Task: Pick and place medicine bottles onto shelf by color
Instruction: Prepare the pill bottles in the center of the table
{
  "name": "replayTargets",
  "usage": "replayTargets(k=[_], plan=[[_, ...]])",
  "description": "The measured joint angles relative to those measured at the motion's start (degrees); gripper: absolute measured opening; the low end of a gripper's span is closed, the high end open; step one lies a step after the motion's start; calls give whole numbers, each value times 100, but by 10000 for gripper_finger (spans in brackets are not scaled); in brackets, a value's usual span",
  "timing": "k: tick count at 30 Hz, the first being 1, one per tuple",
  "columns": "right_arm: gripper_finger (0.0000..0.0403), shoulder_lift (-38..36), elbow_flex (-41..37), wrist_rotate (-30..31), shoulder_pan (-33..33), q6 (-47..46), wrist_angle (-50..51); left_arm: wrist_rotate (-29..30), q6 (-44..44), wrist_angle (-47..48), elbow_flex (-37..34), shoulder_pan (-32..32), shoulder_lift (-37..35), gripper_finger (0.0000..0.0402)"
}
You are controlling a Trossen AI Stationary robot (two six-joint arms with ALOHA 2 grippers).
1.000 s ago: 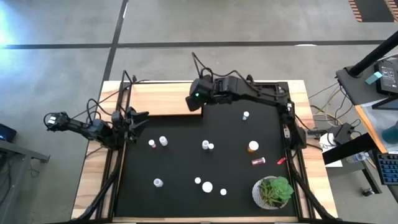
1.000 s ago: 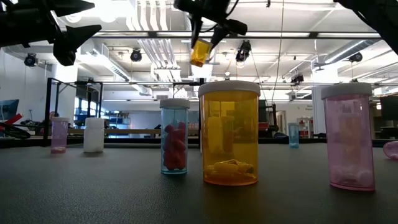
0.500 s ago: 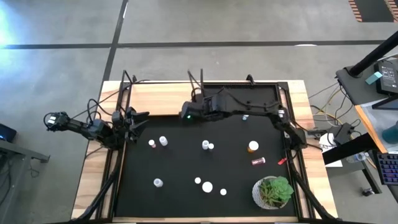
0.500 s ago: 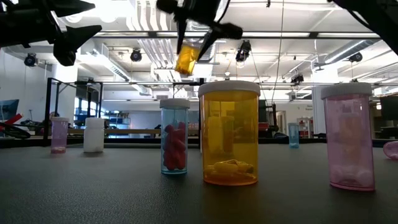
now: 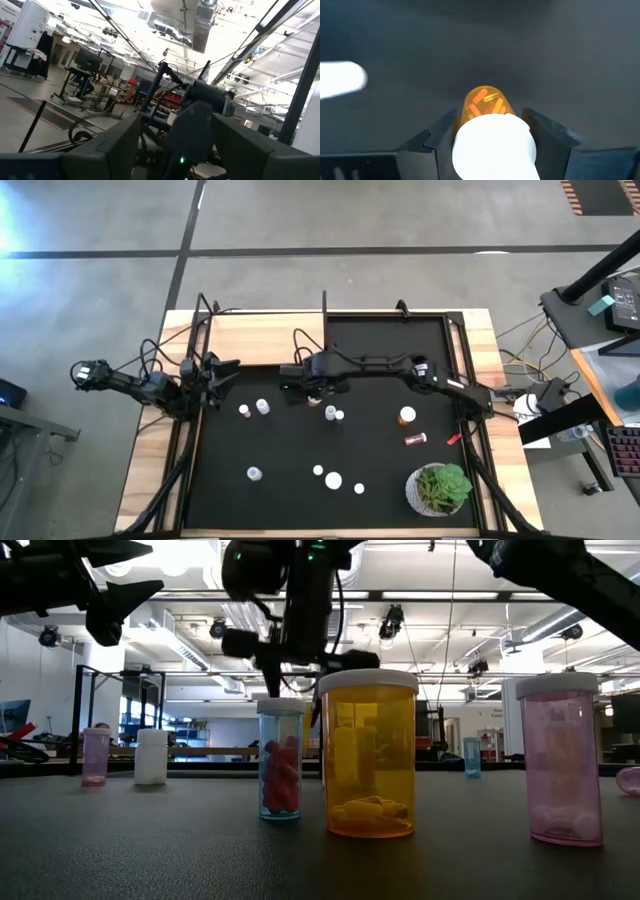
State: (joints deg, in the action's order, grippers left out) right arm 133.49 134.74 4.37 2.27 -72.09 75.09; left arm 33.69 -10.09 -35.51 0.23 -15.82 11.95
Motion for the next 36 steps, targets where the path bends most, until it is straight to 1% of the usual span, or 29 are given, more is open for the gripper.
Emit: replayTargets(k=[12, 15, 19, 24, 27, 29, 33, 35, 36], plan=[[192, 345, 7, -36, 30, 15, 101, 0, 0, -6, 0, 0, -5, 228], [203, 343, 7, 4, 54, 74, 89, -1, -1, 7, 0, -2, -5, 228], [243, 330, 2, 12, 109, 67, 105, -2, 0, 8, 0, -2, -2, 228], [310, 312, 15, 19, 138, 2, 141, 0, 0, 0, 0, 0, -4, 228], [349, 165, 15, 58, 148, 3, 206, -2, -2, 7, 0, -2, 12, 228], [370, -15, 18, 187, 148, 4, 279, -1, -1, -1, 0, -1, 26, 228], [387, -480, 22, 491, 137, 14, 509, 0, 0, -1, 0, 0, 35, 228], [388, -743, 20, 890, 89, -22, 754, -2, -2, 2, 0, -2, 39, 228], [388, -862, 11, 1196, 43, -89, 906, 0, -1, 2, 0, 0, 39, 228]])
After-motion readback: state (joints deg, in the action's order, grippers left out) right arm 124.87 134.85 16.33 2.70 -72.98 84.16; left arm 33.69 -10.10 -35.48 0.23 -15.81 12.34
